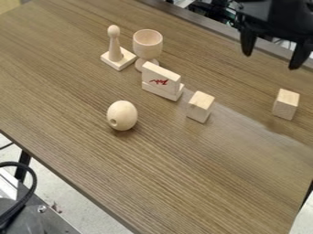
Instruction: Place cube on top of another cube
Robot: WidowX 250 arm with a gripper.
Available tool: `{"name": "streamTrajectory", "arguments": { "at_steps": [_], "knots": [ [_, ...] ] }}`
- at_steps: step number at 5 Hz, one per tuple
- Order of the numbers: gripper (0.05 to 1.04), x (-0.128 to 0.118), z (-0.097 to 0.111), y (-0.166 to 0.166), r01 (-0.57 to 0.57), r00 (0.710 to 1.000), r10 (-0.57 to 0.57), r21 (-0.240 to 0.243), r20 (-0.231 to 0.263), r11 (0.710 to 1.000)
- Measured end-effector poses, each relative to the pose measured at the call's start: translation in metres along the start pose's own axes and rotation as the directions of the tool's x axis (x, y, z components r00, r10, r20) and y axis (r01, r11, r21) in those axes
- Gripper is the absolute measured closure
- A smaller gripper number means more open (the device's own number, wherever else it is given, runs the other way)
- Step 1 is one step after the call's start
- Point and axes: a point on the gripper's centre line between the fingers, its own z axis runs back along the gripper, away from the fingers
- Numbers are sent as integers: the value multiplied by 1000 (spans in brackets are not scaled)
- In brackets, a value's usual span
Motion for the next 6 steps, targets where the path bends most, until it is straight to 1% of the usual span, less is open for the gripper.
{"name": "streamTrajectory", "arguments": {
  "at_steps": [1,2,3,5,6],
  "knots": [
    [83,2,-22,-10,-3,1000,4,16,-31,1000],
    [83,-1,-39,-16,3,998,-1,25,-64,1000],
    [83,-5,-52,-19,4,996,-2,22,-86,1000],
    [83,-5,-67,-25,31,995,-30,11,-94,999],
    [83,0,-69,-28,43,996,-43,4,-81,999]
  ]
}}
